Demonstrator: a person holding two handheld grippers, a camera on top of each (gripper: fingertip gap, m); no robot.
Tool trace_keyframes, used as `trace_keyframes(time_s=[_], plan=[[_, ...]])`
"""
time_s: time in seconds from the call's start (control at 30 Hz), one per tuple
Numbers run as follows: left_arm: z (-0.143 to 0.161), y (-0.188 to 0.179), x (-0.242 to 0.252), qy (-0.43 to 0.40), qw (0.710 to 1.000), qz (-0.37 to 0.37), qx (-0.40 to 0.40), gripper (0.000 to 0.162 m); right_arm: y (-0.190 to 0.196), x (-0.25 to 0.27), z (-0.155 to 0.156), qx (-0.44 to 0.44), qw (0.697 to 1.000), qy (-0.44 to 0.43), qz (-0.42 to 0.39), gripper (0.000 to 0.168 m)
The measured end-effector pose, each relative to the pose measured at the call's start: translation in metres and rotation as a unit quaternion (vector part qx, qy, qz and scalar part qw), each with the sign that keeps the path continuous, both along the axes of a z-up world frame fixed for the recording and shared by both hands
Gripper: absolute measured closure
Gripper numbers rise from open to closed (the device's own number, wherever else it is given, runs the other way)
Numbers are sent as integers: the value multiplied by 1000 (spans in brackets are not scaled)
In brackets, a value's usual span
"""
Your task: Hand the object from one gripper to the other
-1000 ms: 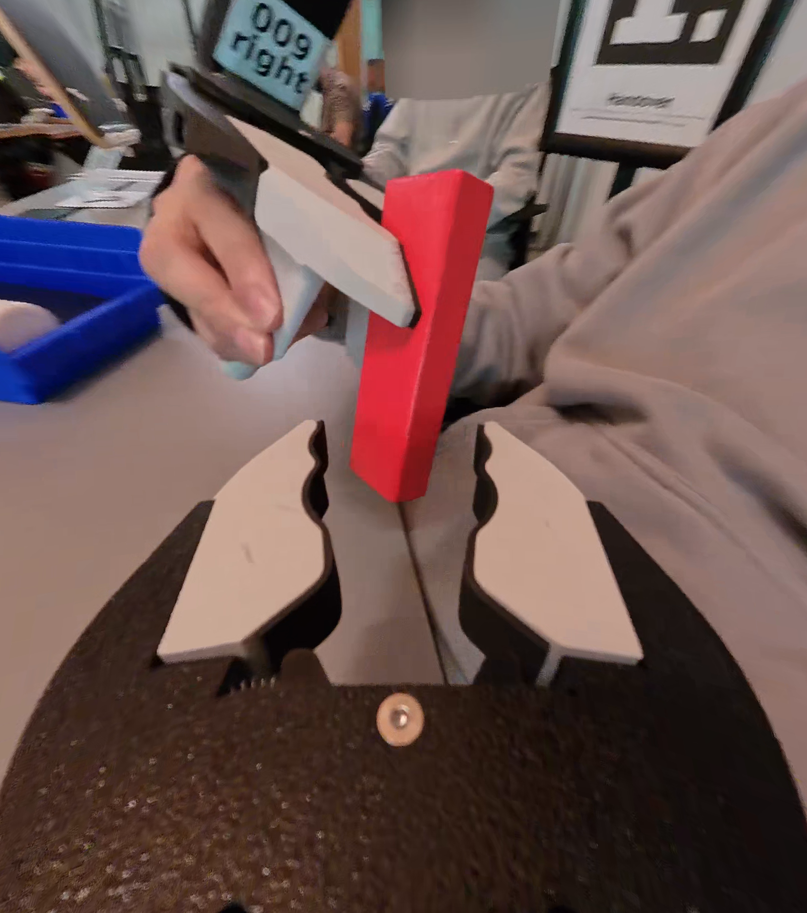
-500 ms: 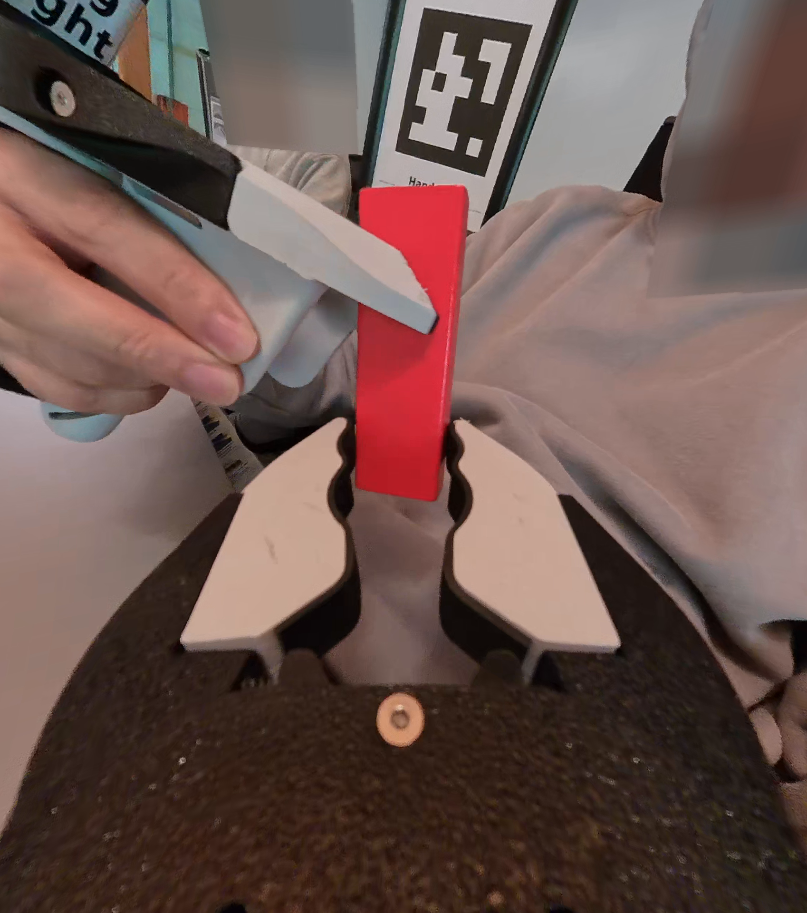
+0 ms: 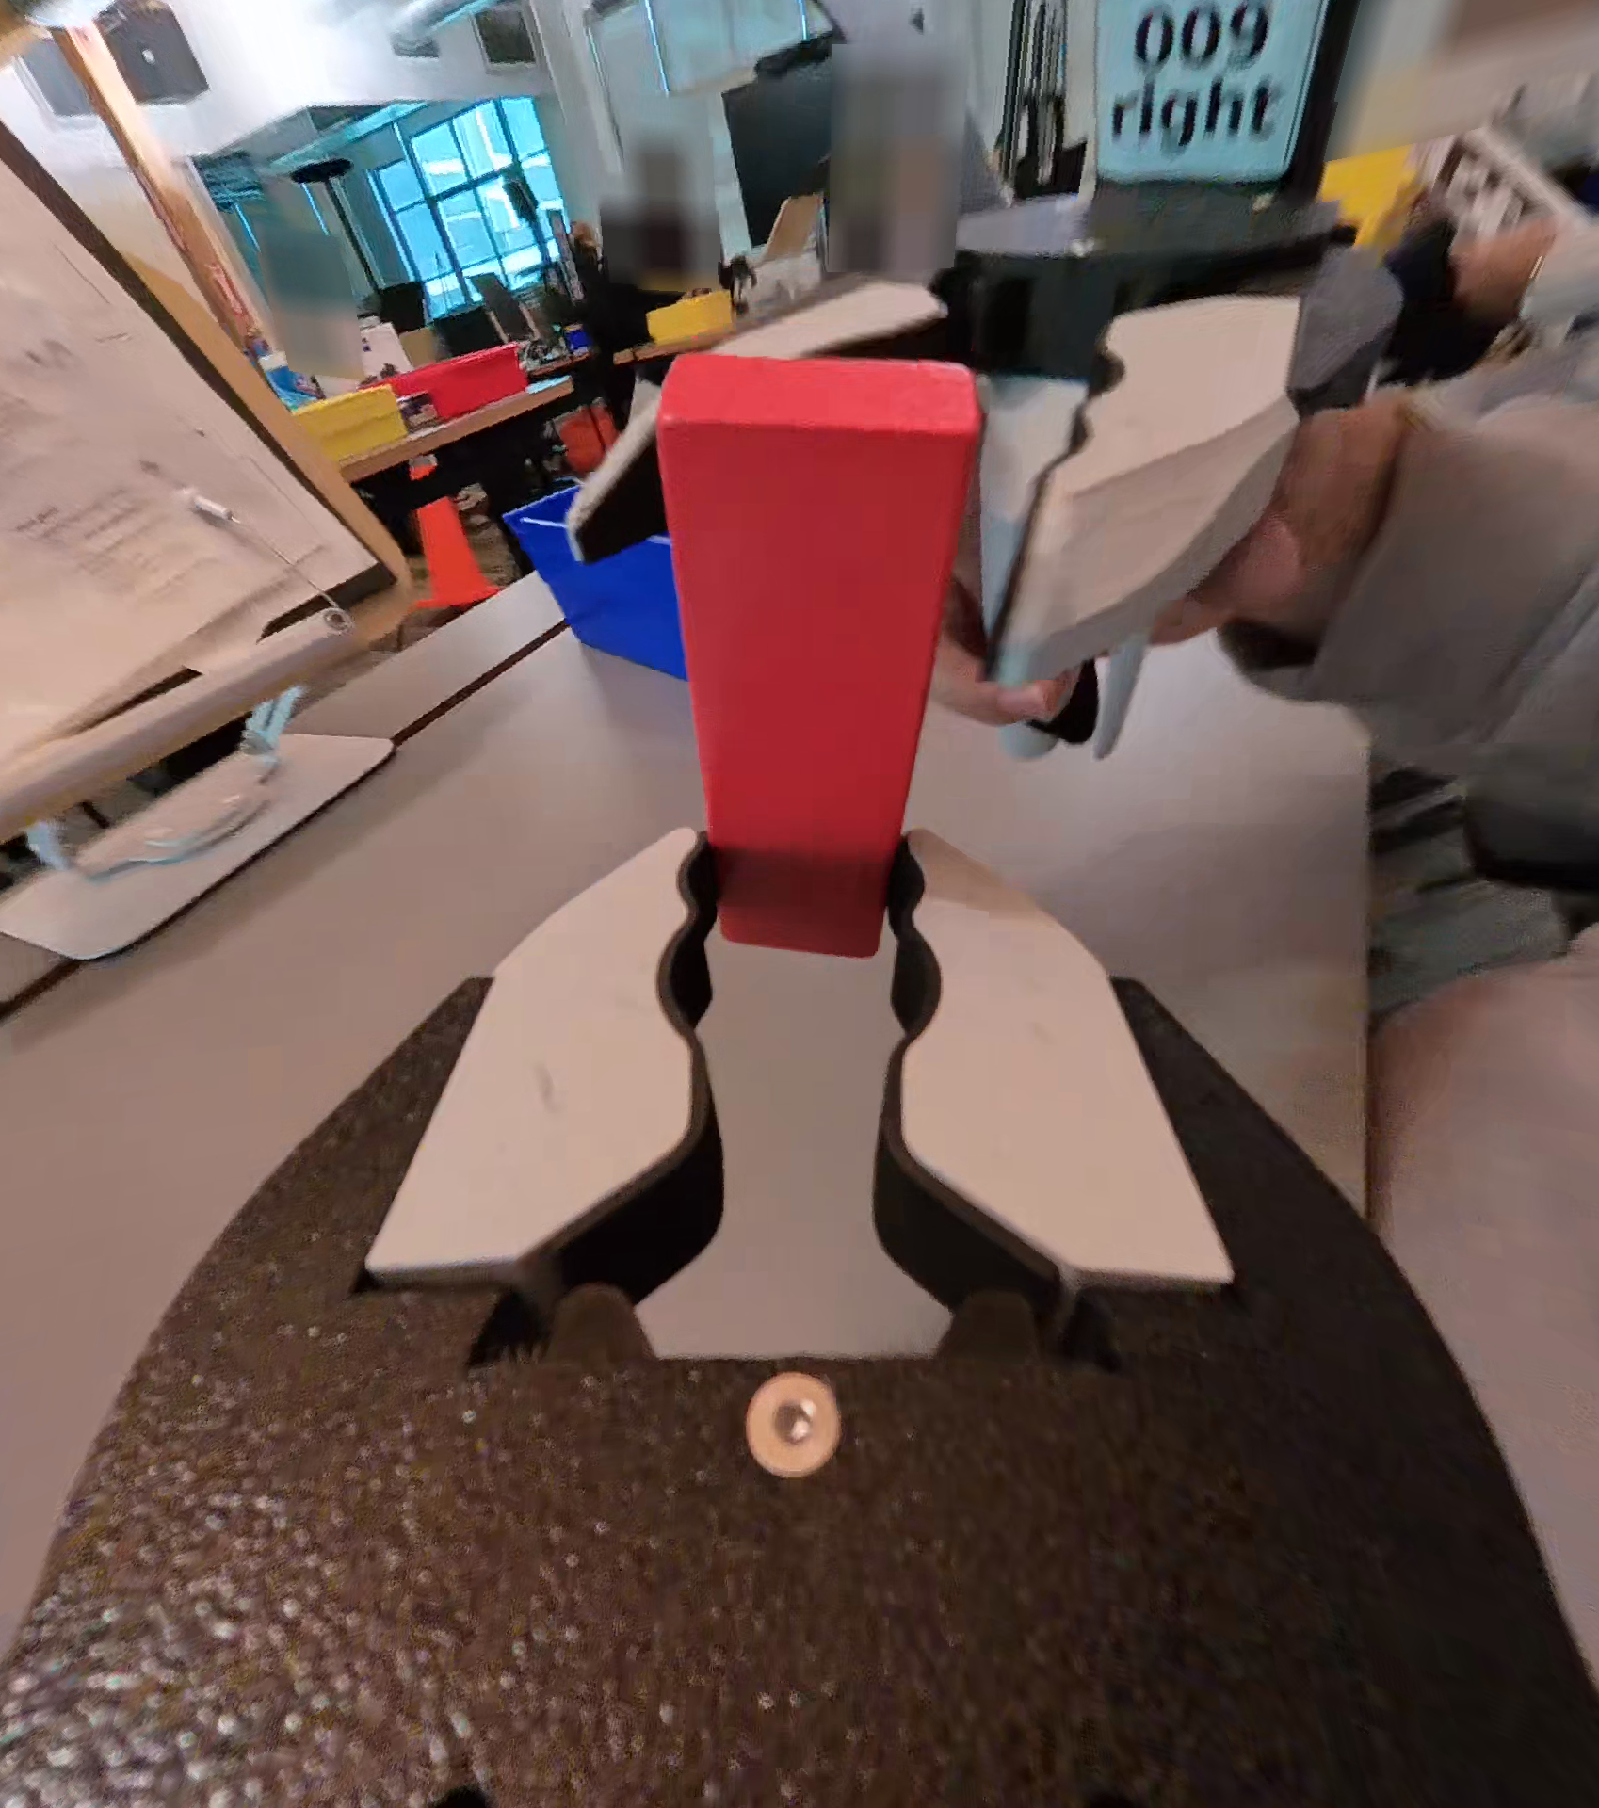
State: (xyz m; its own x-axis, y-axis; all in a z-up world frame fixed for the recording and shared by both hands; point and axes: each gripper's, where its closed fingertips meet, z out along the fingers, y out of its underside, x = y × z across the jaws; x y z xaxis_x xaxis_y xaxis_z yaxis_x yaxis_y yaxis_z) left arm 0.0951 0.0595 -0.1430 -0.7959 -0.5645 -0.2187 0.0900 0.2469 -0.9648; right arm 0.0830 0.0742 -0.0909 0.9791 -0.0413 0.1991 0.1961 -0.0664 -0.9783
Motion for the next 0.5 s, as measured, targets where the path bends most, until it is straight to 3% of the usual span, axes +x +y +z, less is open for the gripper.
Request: trace_keyframes(time_s=[0.1,0.27,0.3,0.5], plan=[[-3,-3,-1,2,1000,10,29,128,-2,-11,0,-1,997,-68,22,123],[-15,-8,-4,19,998,-1,61,128,-3,-24,-9,-22,989,-131,58,126],[-16,-11,-7,21,998,-14,62,128,-4,-24,-9,-21,989,-132,60,133],[-12,-24,-31,39,992,-106,48,128,-11,-45,-2,0,985,-91,148,135]])
